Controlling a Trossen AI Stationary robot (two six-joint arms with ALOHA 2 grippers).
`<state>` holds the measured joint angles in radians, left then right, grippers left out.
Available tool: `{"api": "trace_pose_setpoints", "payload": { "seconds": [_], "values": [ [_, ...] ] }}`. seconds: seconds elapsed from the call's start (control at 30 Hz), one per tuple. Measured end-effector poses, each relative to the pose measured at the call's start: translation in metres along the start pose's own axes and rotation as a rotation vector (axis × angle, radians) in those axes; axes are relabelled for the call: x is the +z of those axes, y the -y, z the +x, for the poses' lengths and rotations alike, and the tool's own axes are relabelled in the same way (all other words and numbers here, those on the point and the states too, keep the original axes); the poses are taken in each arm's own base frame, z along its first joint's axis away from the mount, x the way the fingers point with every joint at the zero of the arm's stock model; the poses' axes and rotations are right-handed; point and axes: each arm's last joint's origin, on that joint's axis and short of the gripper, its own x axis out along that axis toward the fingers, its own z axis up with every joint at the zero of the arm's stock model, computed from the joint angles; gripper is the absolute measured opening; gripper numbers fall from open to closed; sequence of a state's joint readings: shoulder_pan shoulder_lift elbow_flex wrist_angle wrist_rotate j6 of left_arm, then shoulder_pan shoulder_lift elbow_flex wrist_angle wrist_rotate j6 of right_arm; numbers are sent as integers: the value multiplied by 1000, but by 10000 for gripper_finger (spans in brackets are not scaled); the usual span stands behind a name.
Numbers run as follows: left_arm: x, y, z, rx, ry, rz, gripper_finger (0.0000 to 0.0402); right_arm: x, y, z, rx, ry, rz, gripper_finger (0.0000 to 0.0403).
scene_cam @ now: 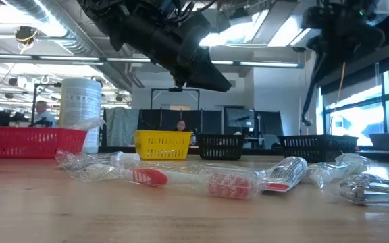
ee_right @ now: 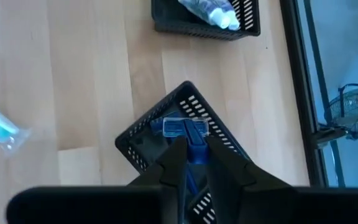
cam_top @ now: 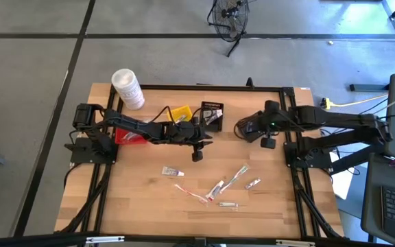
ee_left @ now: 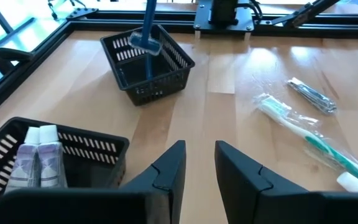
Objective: Pick & Place Travel size toiletries
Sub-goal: Put the razor into the right black bin
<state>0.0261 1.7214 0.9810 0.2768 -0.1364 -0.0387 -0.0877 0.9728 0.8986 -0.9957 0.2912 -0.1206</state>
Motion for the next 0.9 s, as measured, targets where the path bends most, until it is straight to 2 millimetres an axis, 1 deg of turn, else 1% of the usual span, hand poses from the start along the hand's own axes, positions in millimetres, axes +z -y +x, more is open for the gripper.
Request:
{"api": "trace_pose_setpoints", "payload": {
  "seconds": [0.13,0.27,0.3,0.4,0.47,0.57,0.73,0.8,0.9],
  "values": [
    [0,0,0,0,0,-1,82,-12,-2,13,22,49,21,55],
    [0,0,0,1,0,-1,82,-25,-3,29,18,-18,32,51],
    [0,0,0,1,1,-1,82,-24,-2,31,18,-27,35,51],
    [0,-1,0,2,2,-1,82,-17,0,31,47,37,39,51],
    [0,-2,0,6,2,-3,82,-16,0,32,74,49,14,55],
    [0,-4,0,9,2,-5,82,-15,2,32,69,61,-2,61],
    [0,-3,0,8,2,-5,82,-15,4,33,109,68,70,63],
    [0,-3,0,8,2,-5,82,-12,5,35,132,90,100,62],
    [0,-3,0,8,2,-5,82,-6,6,40,126,112,101,64]
  ]
}}
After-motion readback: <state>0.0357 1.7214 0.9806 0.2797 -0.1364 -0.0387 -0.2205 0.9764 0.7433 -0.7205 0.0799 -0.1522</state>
